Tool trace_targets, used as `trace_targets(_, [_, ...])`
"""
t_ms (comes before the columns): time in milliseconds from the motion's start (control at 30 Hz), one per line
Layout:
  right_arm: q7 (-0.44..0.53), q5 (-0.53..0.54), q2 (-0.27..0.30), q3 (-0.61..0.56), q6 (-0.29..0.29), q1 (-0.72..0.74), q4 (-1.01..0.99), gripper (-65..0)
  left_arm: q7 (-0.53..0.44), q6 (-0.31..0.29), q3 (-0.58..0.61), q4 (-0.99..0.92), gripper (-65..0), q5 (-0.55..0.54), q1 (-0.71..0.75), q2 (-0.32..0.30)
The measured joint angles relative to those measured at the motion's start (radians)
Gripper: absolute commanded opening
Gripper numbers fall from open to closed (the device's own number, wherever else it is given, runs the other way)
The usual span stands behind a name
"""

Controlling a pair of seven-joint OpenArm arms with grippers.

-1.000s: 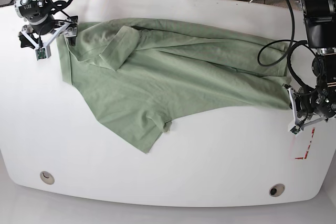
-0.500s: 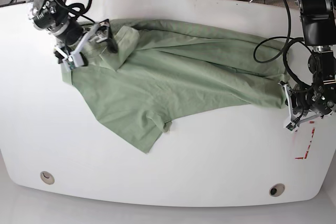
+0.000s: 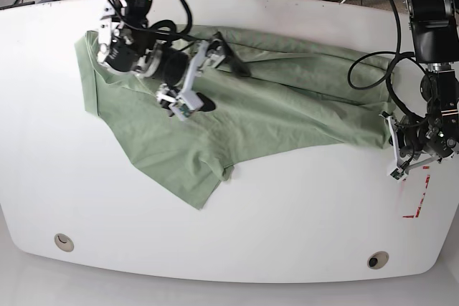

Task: Layout the t-shirt on the table in an organized manner, then fold the t-shirt properly
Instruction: 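Release the collar corner and swing the right gripper over the polo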

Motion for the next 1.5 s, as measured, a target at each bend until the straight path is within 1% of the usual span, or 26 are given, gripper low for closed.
trace_targets(33, [0.003,-0.013,-0.010,-0.023,0.002,0.010,-0.011,-17.3,0.002,0.000,0.000,0.000,-65.0,0.004,0.000,0.000])
trace_targets(100, [0.004,-0.027,-0.029,-0.061,0.002,0.023,-0.037,-27.0,0.002,0.000,0.000,0.000,-65.0,0.003,-0.001,-0.002])
trace_targets(167, [0.011,-0.050,-0.047,-0.088,0.002,0.035,-0.069,-35.0,0.001,0.000,0.000,0.000,-65.0,0.001,-0.001,0.000])
trace_targets(200, [0.008,-0.066,-0.053,-0.100,0.001,0.043,-0.085,-40.3,0.001,0.000,0.000,0.000,-65.0,0.001,-0.001,0.001])
trace_targets(233, [0.005,-0.080,-0.060,-0.110,-0.001,0.050,-0.101,-43.4,0.001,0.000,0.000,0.000,-65.0,0.001,-0.001,0.002])
trace_targets(267, [0.000,-0.091,-0.068,-0.120,-0.003,0.059,-0.118,-48.5,0.001,0.000,0.000,0.000,-65.0,0.002,-0.001,0.002])
trace_targets(333, [0.001,-0.098,-0.080,-0.132,0.000,0.073,-0.142,-54.9,0.001,0.000,0.000,0.000,-65.0,0.002,0.000,0.002])
trace_targets(400, [0.003,-0.104,-0.096,-0.142,-0.001,0.090,-0.168,-58.2,0.002,0.000,0.000,0.000,-65.0,0.003,0.000,0.002])
trace_targets(533, [0.011,-0.133,-0.126,-0.174,-0.004,0.127,-0.230,-58.5,0.002,0.000,-0.003,0.000,-65.0,0.002,-0.001,0.000])
trace_targets(700, [0.017,-0.169,-0.139,-0.233,-0.005,0.167,-0.310,-58.5,0.002,0.000,-0.003,0.000,-65.0,0.002,-0.001,0.000])
trace_targets(933, [0.101,-0.203,-0.143,-0.345,-0.005,0.205,-0.445,-58.5,0.002,0.000,-0.005,0.000,-65.0,0.002,-0.001,0.022])
trace_targets(1033, [0.142,-0.214,-0.144,-0.370,-0.005,0.207,-0.499,-58.5,0.001,0.000,-0.005,0.000,-65.0,-0.002,-0.001,0.022])
trace_targets(1233, [0.212,-0.277,-0.138,-0.381,-0.006,0.216,-0.599,-58.5,0.002,0.000,-0.005,0.000,-65.0,0.003,-0.002,0.019])
trace_targets(1433, [0.307,-0.300,-0.131,-0.380,0.005,0.236,-0.673,-58.5,0.001,0.000,-0.005,0.000,-65.0,0.002,-0.003,0.020])
trace_targets(1500, [0.327,-0.301,-0.121,-0.382,0.008,0.236,-0.682,-58.5,0.002,0.000,-0.005,0.000,-65.0,0.002,-0.003,0.019])
